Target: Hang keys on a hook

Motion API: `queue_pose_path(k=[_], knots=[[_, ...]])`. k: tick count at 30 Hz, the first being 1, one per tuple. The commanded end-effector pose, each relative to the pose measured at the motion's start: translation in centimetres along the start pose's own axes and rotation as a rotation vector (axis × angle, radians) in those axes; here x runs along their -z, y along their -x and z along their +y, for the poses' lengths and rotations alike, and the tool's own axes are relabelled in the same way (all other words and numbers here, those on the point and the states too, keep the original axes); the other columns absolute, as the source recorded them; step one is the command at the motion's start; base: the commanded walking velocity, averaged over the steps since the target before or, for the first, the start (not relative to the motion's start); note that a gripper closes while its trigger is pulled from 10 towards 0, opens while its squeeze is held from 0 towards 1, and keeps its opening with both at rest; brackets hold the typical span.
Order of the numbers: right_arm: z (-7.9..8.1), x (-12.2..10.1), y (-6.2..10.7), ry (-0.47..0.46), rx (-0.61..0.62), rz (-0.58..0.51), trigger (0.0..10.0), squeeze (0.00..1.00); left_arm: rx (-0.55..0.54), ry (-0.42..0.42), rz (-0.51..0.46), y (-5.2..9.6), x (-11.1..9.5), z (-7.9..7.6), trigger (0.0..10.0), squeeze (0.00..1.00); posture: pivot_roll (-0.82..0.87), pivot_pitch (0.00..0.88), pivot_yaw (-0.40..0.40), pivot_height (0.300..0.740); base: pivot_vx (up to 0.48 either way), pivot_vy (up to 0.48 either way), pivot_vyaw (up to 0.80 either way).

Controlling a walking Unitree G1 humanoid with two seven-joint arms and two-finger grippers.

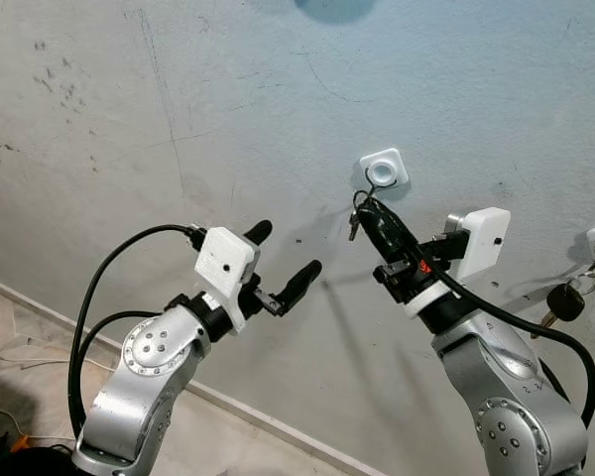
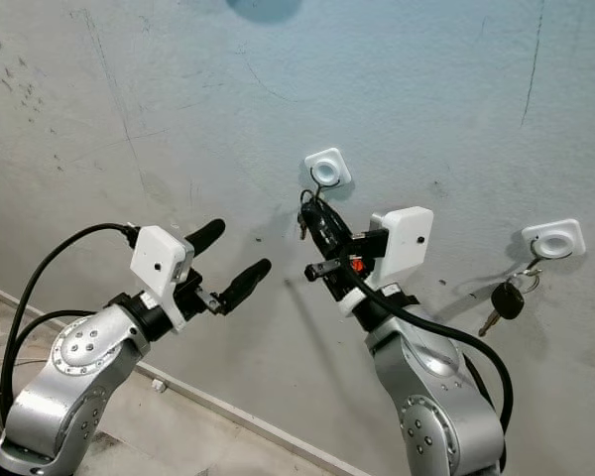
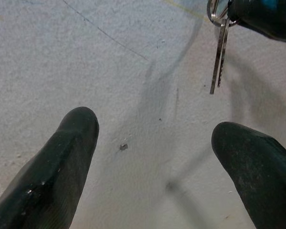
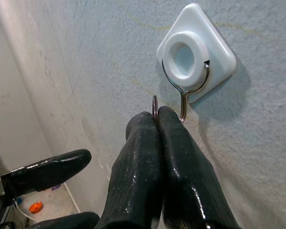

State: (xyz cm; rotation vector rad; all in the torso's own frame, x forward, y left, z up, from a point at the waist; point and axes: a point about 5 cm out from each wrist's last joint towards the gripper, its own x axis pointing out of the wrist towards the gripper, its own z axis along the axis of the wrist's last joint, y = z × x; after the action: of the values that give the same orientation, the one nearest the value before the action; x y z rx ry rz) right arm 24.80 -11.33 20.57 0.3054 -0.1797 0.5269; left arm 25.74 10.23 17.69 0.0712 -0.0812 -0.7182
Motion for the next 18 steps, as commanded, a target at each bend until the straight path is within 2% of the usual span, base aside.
queue_pose_path(k=[1, 5, 18], knots=[[-0.9, 0.5, 0.4, -0.035, 0.049, 0.017, 10.0, 0.0, 0.007, -0.002, -0.017, -0.1, -0.8, -0.1, 10.0, 0.0, 0.17, 0.0, -0.022, 0.74, 0.0, 0.0, 0.0], [-0.9, 0.4, 0.7, -0.099, 0.023, 0.004, 10.0, 0.0, -0.003, 0.005, -0.016, -0.1, -0.8, 0.1, 10.0, 0.0, 0.17, 0.0, -0.022, 0.74, 0.0, 0.0, 0.0], [-1.7, 2.0, 1.2, -0.108, 0.086, 0.071, 10.0, 0.0, -0.014, 0.033, -0.034, -0.5, -1.6, 0.3, 10.0, 0.0, 0.17, 0.0, -0.021, 0.74, 0.0, 0.0, 0.0]])
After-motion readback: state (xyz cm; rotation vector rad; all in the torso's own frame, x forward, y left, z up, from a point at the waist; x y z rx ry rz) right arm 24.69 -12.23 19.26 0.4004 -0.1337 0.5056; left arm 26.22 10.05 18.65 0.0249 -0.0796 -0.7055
